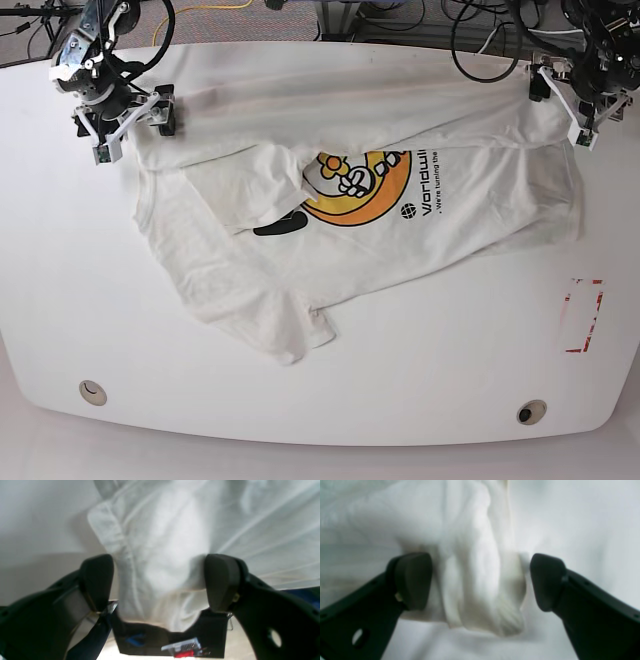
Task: Fold the T-shirt properly
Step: 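Open both grippers and release the shirt edge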
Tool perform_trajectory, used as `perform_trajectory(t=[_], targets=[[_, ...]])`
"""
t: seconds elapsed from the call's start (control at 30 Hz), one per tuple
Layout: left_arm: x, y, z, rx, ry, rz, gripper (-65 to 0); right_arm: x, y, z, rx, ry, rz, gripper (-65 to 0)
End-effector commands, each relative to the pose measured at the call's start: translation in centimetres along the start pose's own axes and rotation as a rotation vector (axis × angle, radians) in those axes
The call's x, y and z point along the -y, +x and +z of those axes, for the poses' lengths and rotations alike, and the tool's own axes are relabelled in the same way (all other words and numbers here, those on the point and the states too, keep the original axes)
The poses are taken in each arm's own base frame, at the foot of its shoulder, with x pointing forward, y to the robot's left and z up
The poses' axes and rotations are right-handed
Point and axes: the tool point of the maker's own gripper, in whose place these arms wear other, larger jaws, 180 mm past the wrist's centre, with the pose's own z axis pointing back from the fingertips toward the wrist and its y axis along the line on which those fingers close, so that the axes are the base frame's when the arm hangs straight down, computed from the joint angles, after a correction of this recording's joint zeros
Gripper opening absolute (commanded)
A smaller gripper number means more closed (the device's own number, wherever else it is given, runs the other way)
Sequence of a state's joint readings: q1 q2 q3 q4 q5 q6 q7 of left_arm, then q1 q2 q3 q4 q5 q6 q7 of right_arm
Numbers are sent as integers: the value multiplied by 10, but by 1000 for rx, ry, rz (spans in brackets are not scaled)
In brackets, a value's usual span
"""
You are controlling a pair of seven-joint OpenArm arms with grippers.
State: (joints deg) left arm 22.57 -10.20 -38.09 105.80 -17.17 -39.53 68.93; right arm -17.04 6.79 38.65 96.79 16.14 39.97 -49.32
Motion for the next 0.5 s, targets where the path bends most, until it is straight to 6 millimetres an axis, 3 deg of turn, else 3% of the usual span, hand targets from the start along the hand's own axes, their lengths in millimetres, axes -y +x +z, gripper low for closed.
perform_trajectory(t=[0.0,0.1,0.47], targets=[[-10,-11,-4,-43,17,-5,-126,7,4,2,12,-11,3,-67],[-15,-26,-13,-94,17,10,-126,7,-1,1,1,-8,-3,-67],[-40,-29,-15,-88,60,-14,-126,7,-40,11,-84,-9,-9,-67]])
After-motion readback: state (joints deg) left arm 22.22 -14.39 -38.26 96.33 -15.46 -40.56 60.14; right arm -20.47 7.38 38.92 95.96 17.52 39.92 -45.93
